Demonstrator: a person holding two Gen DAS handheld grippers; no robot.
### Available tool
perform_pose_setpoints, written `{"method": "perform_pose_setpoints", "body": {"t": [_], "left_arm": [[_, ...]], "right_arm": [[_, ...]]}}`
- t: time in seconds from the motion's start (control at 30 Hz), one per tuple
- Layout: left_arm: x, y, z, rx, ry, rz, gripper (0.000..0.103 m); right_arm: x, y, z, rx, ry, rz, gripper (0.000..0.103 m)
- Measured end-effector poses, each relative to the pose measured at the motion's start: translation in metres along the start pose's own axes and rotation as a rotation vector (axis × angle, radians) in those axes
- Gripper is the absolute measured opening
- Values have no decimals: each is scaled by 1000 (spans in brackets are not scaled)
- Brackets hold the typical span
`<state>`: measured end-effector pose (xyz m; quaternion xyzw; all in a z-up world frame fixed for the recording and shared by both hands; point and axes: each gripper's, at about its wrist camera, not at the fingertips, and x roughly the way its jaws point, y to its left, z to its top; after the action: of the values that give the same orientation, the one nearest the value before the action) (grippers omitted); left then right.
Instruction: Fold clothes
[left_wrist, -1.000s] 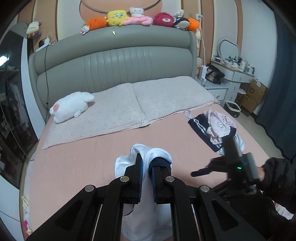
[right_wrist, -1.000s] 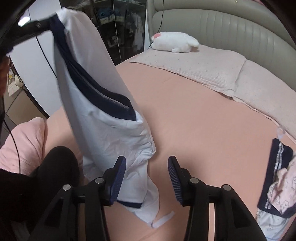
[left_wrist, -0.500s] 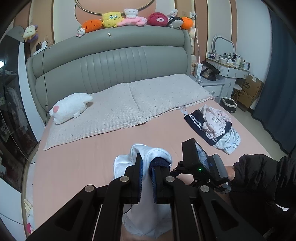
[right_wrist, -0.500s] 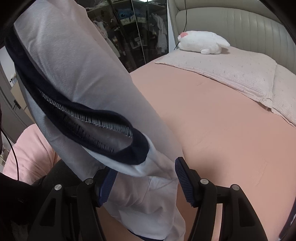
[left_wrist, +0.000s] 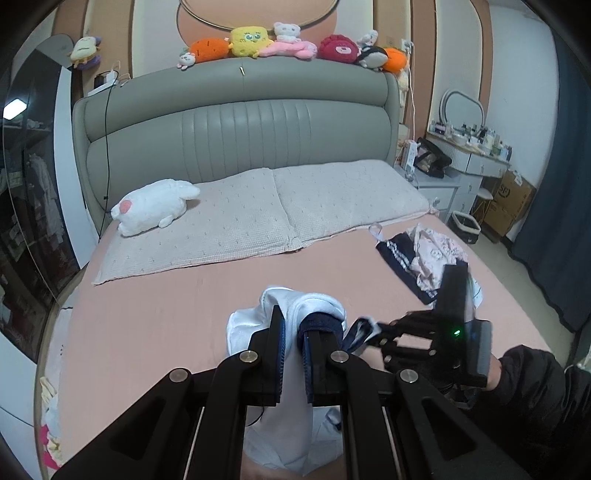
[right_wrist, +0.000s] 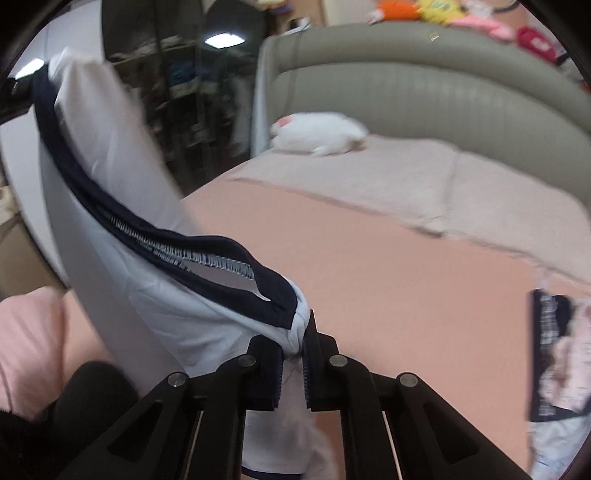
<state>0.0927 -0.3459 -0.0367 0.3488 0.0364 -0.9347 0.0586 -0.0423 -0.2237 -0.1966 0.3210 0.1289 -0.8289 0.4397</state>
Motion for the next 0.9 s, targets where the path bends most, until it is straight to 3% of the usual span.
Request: {"method": "perform_pose_setpoints", "body": {"t": [0.23, 0.53, 0.73, 0.9], "left_arm": [[-32, -2, 10, -74, -115, -24, 7], [-88, -22, 33, -26, -269, -10, 7], [-125, -39, 42, 22, -331, 17, 7], [-140, -49, 42, 42, -346, 26, 7]], "right_arm": [[-97, -17, 36, 73, -214, -220, 5], [-207, 9, 76, -90, -400, -350, 5], [-248, 21, 89, -140, -460, -381, 4], [-278, 22, 92, -137, -442, -309, 3]]}}
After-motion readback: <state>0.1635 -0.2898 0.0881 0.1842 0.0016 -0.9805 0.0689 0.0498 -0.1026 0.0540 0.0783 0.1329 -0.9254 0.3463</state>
